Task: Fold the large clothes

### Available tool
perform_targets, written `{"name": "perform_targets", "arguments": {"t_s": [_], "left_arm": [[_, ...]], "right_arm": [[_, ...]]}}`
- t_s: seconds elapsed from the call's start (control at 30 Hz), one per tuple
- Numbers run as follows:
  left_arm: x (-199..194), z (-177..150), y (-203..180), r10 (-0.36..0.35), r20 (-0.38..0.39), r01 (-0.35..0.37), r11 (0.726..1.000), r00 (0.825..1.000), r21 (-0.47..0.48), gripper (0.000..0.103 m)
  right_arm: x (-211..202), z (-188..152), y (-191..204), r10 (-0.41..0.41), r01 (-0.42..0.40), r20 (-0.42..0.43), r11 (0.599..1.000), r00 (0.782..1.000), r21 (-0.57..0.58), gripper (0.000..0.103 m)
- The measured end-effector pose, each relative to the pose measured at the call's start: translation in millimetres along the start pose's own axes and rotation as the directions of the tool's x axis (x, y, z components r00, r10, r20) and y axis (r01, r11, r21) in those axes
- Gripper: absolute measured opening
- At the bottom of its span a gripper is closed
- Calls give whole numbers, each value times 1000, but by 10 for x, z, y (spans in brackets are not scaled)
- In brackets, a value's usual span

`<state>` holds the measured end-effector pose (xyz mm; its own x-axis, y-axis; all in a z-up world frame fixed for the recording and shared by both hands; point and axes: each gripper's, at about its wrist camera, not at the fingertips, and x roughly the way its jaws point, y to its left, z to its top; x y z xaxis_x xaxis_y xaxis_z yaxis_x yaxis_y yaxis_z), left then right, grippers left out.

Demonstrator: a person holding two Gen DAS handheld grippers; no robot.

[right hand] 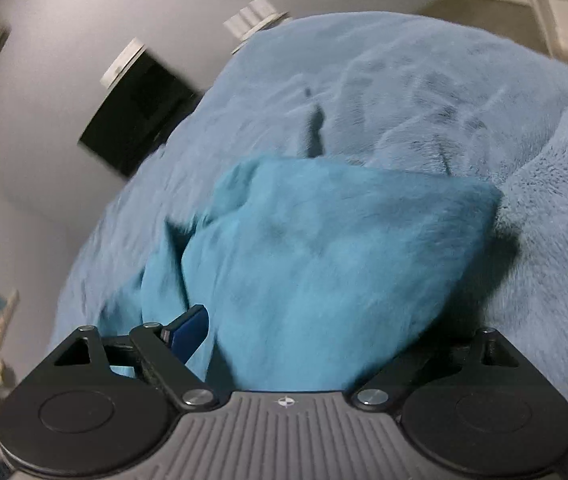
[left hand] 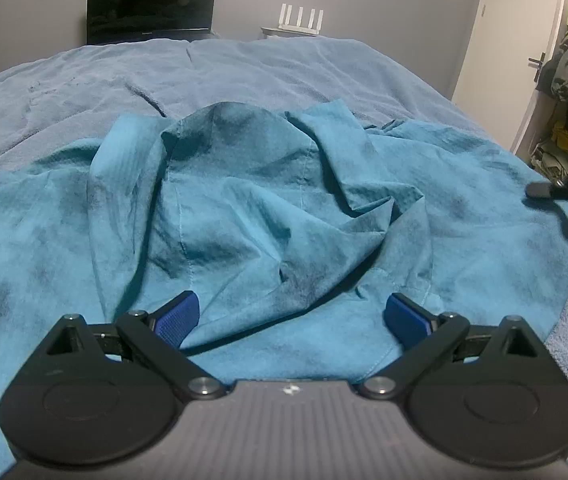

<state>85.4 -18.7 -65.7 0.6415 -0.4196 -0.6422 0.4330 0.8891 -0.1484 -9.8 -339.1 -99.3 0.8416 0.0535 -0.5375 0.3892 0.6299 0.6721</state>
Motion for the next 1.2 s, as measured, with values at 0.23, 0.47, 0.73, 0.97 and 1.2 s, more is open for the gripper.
{"name": "perform_targets", "arguments": {"t_s": [0.23,0.47,0.73,0.97,1.2], "left_arm": [[42,2,-26,8,-31,-7,1000,999,16,100],[80,-29,-23,19,-52,-17,999,998,31,100],[131,-112,-152,60,-38,-56,993,997,100,100],[-499,312,487,19,3,-19,999,1000,-37,100],[-1557,520,1703,275,145,-217,920,950,-328,100]], "right_arm": [[-220,-80,245,81,-49,165,981,983,-189,22],[-566,-621,1439,294,-101,160,705,942,-702,18],[-400,-938,2100,322,-181,26,595,946,-783,17],[-539,-1300,2587,348,-208,-20,511,937,-834,17],[-437,-1928,3236,343,-236,-107,358,933,-903,17]]}}
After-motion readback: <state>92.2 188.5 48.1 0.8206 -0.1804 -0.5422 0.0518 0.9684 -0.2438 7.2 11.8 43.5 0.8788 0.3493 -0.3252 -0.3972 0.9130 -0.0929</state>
